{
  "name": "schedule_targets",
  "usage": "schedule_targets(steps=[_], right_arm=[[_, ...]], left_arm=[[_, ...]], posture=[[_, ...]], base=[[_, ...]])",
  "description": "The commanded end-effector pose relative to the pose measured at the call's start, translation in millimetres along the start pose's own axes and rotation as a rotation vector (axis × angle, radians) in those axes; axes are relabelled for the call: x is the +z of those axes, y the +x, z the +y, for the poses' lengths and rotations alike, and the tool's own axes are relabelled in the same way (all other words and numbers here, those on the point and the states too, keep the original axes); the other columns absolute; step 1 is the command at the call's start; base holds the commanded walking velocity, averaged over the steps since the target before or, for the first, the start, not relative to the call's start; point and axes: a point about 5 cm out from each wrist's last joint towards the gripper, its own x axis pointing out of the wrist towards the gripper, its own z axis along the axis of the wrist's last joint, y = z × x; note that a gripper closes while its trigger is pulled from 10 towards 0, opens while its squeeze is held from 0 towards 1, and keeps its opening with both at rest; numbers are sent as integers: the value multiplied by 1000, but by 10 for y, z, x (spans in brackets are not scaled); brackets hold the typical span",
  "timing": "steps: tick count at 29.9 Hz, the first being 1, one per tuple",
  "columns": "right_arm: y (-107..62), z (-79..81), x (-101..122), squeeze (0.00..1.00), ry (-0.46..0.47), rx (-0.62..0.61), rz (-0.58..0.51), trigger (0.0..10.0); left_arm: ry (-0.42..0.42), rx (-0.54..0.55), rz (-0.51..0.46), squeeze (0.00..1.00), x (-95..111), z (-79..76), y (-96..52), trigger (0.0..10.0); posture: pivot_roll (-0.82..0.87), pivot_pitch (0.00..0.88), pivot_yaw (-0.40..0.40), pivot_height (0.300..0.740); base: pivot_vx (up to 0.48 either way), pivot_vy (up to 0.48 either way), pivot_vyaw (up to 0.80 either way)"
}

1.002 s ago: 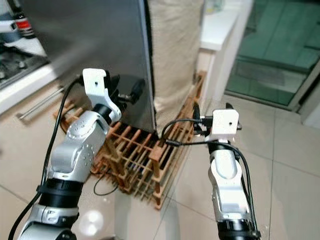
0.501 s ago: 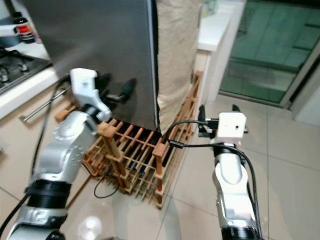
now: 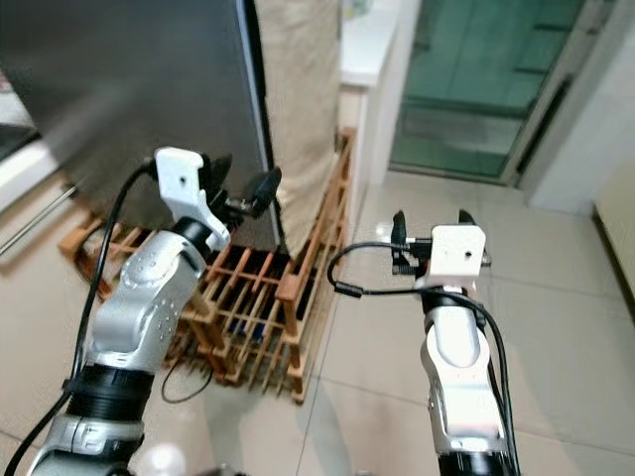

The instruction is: Restocking fridge

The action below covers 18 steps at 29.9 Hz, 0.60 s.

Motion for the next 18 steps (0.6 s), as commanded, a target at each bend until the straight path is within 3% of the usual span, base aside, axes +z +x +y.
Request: schedule_targets(steps=[1,9,18], right_arm=[[29,16,18,0,-3,5,-9,10000],[39,75,-40,0,52,3,21,10000],[3,79,-32,0,38,3,15,10000]], left_arm=[[38,29,-4,0,23,38,29,10000],[67,74,47,0,-142,-67,237,10000],[6,32,22,0,-71,-199,398,10000]], posture=[[-82,0,57,740],[-89,0,55,740],[-102,0,68,740]], base=[[0,0,0],[0,0,0],[0,0,0]])
